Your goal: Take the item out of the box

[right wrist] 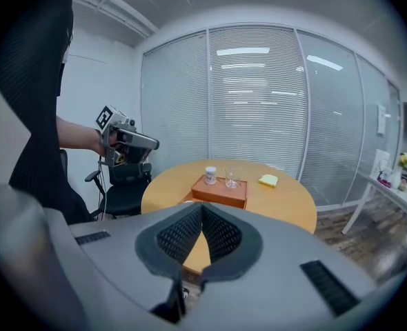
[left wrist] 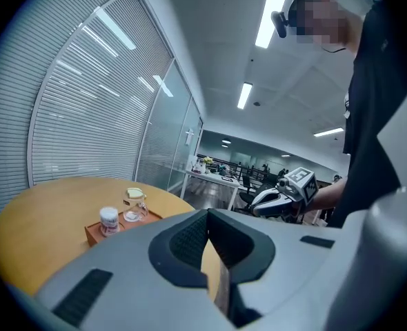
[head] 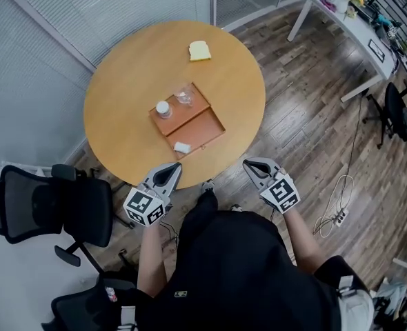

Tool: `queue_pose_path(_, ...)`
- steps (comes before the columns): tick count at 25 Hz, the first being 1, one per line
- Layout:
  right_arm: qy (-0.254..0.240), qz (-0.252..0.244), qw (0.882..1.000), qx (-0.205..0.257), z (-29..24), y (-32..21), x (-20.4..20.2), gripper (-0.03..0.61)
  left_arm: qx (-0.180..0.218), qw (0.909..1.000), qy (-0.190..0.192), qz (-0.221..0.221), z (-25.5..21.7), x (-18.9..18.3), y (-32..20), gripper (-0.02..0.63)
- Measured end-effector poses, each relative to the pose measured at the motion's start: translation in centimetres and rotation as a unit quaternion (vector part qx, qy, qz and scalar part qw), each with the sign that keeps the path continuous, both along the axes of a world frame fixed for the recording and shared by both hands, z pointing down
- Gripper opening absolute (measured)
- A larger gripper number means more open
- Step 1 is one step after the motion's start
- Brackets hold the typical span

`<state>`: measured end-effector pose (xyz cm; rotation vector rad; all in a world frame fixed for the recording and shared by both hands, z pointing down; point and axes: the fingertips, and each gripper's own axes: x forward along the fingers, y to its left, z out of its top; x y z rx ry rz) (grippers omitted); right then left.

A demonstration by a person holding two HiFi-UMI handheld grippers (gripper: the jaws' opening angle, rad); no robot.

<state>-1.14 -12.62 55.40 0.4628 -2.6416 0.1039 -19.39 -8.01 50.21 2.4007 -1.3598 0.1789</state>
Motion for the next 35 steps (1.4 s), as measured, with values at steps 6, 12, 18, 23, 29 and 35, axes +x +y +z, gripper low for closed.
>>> queue_pose_path(6,0.003,0.023,1.000,-0.004,0.7,-1.5,-1.9,0.005,-0.010,0.9992,-0.003,0.040,1.6,-1.4,-1.6,0.006)
queue_pose_path(12,0.009,0.043,0.999,-0.004,1.2,-2.3,-3.4,0.005,-0.018,0.9964,-0.027,0.078,3.3,-3.0,-3.3,0.006)
queue_pose_path(18,0.018,0.066,0.998,-0.005,2.0,-2.5,-3.8,0.005,-0.009,0.9945,-0.037,0.097,4.1,-4.1,-5.3,0.006)
queue_pose_path(23,0.024,0.075,0.997,-0.013,2.5,-2.4,-3.9,0.005,-0.021,0.9911,-0.066,0.113,5.4,-4.3,-6.1,0.006)
queue_pose_path(29,0.027,0.071,0.997,-0.013,2.9,-3.2,-3.7,0.005,-0.042,0.9802,-0.123,0.149,8.5,-4.0,-6.6,0.008)
queue_pose_path(35,0.032,0.064,0.997,-0.022,3.6,-3.8,-3.3,0.005,-0.058,0.9748,-0.140,0.163,10.5,-3.6,-7.5,0.008)
